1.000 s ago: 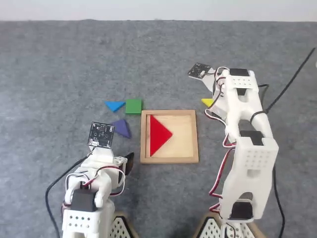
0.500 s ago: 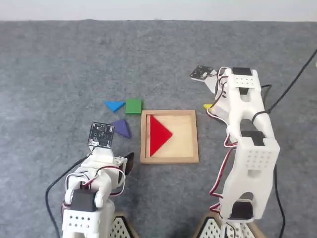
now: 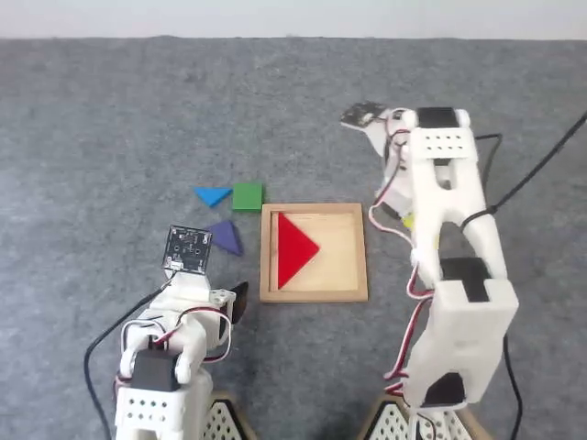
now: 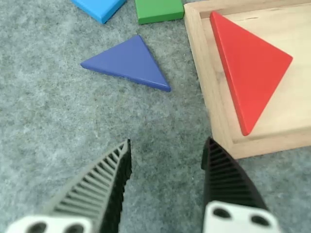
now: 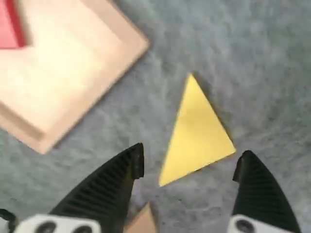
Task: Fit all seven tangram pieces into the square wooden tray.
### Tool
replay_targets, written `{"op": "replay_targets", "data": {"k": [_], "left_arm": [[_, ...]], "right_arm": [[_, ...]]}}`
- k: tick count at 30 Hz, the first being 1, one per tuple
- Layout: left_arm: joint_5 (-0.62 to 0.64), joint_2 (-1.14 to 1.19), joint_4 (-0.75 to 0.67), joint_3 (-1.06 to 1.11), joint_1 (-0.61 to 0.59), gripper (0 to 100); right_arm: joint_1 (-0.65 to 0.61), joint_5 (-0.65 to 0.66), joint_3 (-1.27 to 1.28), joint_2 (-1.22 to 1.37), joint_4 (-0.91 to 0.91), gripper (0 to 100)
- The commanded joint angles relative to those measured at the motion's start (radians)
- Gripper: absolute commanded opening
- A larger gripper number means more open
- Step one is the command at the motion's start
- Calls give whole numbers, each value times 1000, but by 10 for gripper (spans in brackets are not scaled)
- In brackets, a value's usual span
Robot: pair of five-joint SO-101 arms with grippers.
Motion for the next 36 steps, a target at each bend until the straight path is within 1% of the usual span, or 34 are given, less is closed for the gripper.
{"op": "replay_targets", "data": {"k": [1, 4, 7, 9, 11, 12, 15, 22, 31, 36], "left_arm": [[-6, -20, 5, -7, -6, 238], [-6, -20, 5, -7, -6, 238], [-6, -20, 5, -7, -6, 238], [-6, -20, 5, -7, -6, 238], [-6, -20, 5, -7, -6, 238], [-6, -20, 5, -7, -6, 238], [-6, -20, 5, -7, -6, 238], [-6, -20, 5, -7, -6, 238], [-6, -20, 5, -7, -6, 238], [-6, -20, 5, -7, -6, 238]], "right_arm": [[-59, -51, -28, -90, 24, 292], [-76, -57, -28, -94, 27, 292], [-16, -46, -20, -87, 24, 295], [31, 29, 15, -68, 12, 303], [58, 107, 71, -44, -13, 342], [62, 121, 100, -38, -36, 360], [84, 129, 173, -30, -130, 392], [96, 129, 295, -19, -286, 392], [179, 130, 365, -19, -403, 392], [170, 130, 359, 28, -427, 392]]}}
